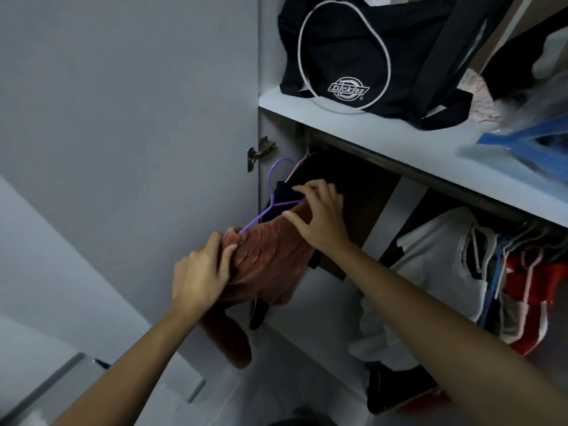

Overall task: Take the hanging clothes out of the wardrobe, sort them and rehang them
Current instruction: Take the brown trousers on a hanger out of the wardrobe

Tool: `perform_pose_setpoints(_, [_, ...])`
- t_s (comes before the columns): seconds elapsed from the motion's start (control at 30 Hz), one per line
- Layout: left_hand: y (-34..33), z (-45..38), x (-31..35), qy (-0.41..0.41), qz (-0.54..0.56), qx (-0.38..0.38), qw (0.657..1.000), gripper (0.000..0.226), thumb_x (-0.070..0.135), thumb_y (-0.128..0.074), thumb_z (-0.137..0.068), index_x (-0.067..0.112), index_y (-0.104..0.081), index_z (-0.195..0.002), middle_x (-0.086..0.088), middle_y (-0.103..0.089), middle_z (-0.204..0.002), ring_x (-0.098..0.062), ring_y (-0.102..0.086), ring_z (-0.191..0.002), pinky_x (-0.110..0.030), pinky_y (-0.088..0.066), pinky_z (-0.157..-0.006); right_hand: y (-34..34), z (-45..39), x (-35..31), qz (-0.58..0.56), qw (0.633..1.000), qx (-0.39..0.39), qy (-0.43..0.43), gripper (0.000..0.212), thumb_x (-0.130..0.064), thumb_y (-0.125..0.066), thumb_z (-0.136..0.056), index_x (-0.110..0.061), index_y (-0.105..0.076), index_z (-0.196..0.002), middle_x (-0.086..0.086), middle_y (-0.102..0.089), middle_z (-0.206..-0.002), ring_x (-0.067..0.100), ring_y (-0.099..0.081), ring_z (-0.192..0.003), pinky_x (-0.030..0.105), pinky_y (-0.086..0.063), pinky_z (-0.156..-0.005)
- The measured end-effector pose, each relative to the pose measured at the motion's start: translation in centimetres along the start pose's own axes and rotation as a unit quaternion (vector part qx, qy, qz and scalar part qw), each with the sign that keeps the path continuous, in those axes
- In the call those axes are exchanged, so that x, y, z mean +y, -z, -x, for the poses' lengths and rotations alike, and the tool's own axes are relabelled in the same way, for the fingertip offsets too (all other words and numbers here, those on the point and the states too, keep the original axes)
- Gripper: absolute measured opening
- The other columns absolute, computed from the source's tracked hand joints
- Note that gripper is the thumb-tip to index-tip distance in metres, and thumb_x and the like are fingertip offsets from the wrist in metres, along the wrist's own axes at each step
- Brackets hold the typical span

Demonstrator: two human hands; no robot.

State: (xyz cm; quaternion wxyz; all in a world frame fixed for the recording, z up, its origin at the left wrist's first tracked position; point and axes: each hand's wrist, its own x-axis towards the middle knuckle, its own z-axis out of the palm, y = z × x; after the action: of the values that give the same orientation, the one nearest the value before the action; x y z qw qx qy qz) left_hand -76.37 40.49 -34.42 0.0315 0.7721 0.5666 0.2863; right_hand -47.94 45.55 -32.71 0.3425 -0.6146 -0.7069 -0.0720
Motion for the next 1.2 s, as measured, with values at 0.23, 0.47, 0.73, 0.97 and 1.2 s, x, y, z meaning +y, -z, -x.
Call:
perform_pose_setpoints(0.23, [6.2, 10.1, -4.2, 0.063, 0.005, 0.049, 0.997, 0.035, 0.051, -0.045, -0.101, 0.020, -0.060, -0.098, -0.004, -0.068, -0.068, -0.039, -0.068, -0.065, -0.040, -0.050, -0.052, -0.3, 2.0, 0.2, -0.114, 0.982, -0.143, 0.044, 0.065, -0.058, -0.066, -0.090, -0.026, -0.051, -0.145, 0.000, -0.057, -0.129, 0.025, -0.055, -0.117, 0.045, -0.048, -0.098])
perform_pose_setpoints(0.47, [12.9, 21.3, -5.1, 0.169, -0.032, 0.086, 0.981, 0.024, 0.046, -0.050, -0.098, 0.024, -0.052, -0.090, 0.000, -0.063, -0.068, -0.030, -0.062, -0.067, -0.032, -0.037, -0.054, -3.5, 5.6, -8.5, -0.233, 0.933, -0.229, 0.150, 0.027, -0.048, -0.060, -0.094, -0.023, -0.060, -0.106, -0.004, -0.062, -0.100, 0.021, -0.063, -0.097, 0.041, -0.051, -0.088])
perform_pose_setpoints(0.73, [20.8, 38.8, -8.3, 0.325, -0.112, 0.157, 0.926, 0.029, 0.043, -0.048, -0.096, 0.018, -0.051, -0.082, -0.005, -0.059, -0.066, -0.037, -0.062, -0.062, -0.032, -0.031, -0.055, -5.1, 13.5, -27.5, -0.259, 0.883, -0.255, 0.296, 0.027, -0.046, -0.059, -0.097, -0.021, -0.056, -0.091, -0.007, -0.057, -0.085, 0.023, -0.057, -0.081, 0.037, -0.045, -0.072])
perform_pose_setpoints(0.97, [27.0, 55.1, -9.0, 0.453, -0.128, 0.229, 0.852, 0.018, 0.041, -0.050, -0.094, 0.026, -0.046, -0.085, -0.006, -0.062, -0.067, -0.039, -0.063, -0.061, -0.039, -0.043, -0.052, -6.2, 20.8, -46.3, -0.322, 0.803, -0.299, 0.402, 0.026, -0.047, -0.063, -0.095, -0.022, -0.059, -0.089, -0.012, -0.055, -0.079, 0.016, -0.056, -0.075, 0.036, -0.045, -0.073])
perform_pose_setpoints(1.2, [31.2, 69.0, -4.6, 0.587, -0.197, 0.274, 0.736, 0.028, 0.046, -0.049, -0.094, 0.020, -0.055, -0.087, 0.005, -0.060, -0.069, -0.031, -0.062, -0.065, -0.041, -0.047, -0.054, -6.7, 31.4, -61.1, -0.384, 0.691, -0.360, 0.495, 0.028, -0.051, -0.064, -0.092, -0.024, -0.060, -0.087, -0.010, -0.056, -0.076, 0.015, -0.057, -0.074, 0.033, -0.042, -0.069])
